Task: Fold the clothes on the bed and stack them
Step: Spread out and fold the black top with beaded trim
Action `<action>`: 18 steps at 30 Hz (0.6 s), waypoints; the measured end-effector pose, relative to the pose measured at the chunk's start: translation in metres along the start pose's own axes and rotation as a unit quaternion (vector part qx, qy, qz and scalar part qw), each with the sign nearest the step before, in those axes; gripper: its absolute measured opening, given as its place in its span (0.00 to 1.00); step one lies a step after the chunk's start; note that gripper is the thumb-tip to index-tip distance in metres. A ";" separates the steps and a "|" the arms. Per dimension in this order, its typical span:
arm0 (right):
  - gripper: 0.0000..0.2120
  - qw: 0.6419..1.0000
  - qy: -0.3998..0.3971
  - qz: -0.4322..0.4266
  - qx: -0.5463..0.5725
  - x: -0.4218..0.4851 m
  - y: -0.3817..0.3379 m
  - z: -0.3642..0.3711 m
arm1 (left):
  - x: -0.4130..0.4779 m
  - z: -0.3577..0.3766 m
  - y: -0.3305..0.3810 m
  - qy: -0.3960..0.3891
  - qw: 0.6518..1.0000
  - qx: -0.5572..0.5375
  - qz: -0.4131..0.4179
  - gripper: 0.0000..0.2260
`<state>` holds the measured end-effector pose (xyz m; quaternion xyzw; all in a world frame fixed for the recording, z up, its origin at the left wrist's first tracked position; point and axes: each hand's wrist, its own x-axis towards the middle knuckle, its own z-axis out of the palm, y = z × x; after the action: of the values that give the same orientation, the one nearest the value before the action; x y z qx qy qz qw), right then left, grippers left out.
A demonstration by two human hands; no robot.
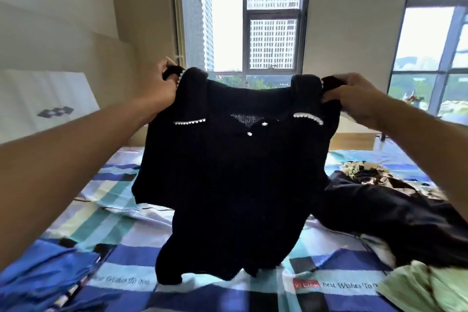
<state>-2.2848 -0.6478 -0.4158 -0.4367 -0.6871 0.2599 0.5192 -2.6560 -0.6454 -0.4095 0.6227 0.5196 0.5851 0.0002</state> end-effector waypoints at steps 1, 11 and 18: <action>0.14 1.000 0.007 -0.008 -0.012 0.001 -0.010 -0.005 | 0.005 -0.009 0.004 0.008 1.000 0.012 0.008 0.07; 0.17 0.989 -0.120 -0.036 0.074 -0.009 -0.096 -0.065 | 0.048 -0.074 0.055 0.021 0.984 0.048 0.167 0.07; 0.22 0.994 -0.094 0.036 0.036 0.001 -0.057 -0.069 | 0.037 -0.081 0.053 -0.175 0.982 0.045 0.060 0.07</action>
<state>-2.2386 -0.6815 -0.3466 -0.4155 -0.7069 0.3430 0.4583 -2.6891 -0.6946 -0.3247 0.7450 0.4990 0.4417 0.0282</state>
